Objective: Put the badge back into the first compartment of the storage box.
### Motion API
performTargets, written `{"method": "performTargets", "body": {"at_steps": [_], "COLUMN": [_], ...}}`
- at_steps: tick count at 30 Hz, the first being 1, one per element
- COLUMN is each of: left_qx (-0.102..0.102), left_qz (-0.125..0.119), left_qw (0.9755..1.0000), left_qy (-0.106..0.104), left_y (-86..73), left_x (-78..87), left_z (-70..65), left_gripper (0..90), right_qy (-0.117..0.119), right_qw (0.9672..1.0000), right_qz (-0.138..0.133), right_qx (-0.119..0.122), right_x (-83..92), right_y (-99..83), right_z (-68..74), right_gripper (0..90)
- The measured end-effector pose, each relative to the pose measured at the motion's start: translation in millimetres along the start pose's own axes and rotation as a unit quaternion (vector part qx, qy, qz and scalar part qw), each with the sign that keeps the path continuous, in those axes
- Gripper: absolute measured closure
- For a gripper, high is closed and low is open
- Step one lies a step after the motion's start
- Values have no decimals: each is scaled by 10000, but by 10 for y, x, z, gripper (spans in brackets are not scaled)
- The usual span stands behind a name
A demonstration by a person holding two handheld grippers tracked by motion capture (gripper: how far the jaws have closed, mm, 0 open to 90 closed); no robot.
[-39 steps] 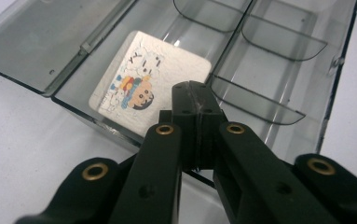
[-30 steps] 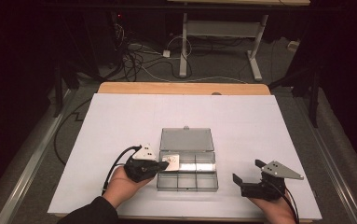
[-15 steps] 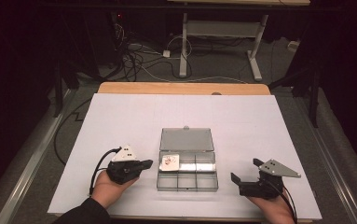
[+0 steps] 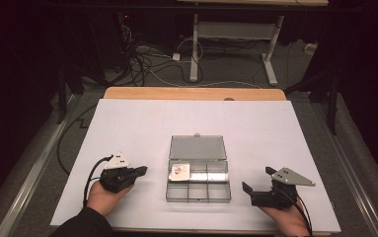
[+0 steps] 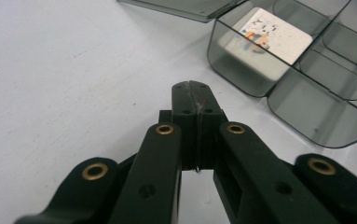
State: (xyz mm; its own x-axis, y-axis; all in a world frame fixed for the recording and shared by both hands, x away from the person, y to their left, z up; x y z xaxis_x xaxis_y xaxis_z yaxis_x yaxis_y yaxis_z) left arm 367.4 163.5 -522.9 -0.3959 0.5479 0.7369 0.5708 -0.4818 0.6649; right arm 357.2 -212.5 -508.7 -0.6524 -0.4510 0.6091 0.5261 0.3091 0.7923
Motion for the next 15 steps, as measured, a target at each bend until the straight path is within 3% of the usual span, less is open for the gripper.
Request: {"method": "performTargets", "body": {"at_steps": [9,12,15], "left_qx": [166,176,177], "left_qz": [-115,-130,-143], "left_qw": [9998,9998,9997], "left_qy": [13,-8,-15], "left_y": [0,7,18], "left_x": [20,14,-3], "left_z": [70,77,81], "left_gripper": [872,822,700], "right_qy": [9,15,7], "right_qw": [10000,10000,10000], "right_qz": [17,16,22], "right_qx": [-26,-1,8], "right_x": [-7,-14,-22], "right_y": [-6,-4,-3], "right_z": [1,4,2], "right_gripper": [0,0,0]}}
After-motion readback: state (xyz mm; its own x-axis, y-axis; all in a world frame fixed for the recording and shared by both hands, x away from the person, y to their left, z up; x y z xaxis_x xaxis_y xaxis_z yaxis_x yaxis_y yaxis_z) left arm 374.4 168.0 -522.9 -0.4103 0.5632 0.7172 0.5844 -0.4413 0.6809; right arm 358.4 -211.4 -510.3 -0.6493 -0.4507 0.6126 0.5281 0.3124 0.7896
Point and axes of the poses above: each handheld gripper's, and its own axes: x roughly backward along the jaws, y roughly out of its top, z roughly to its left, the point moved 9 cm from there along -x, roughly forward along the jaws, and after that the axes turned 9 degrees about z, right-handed, at the moved point
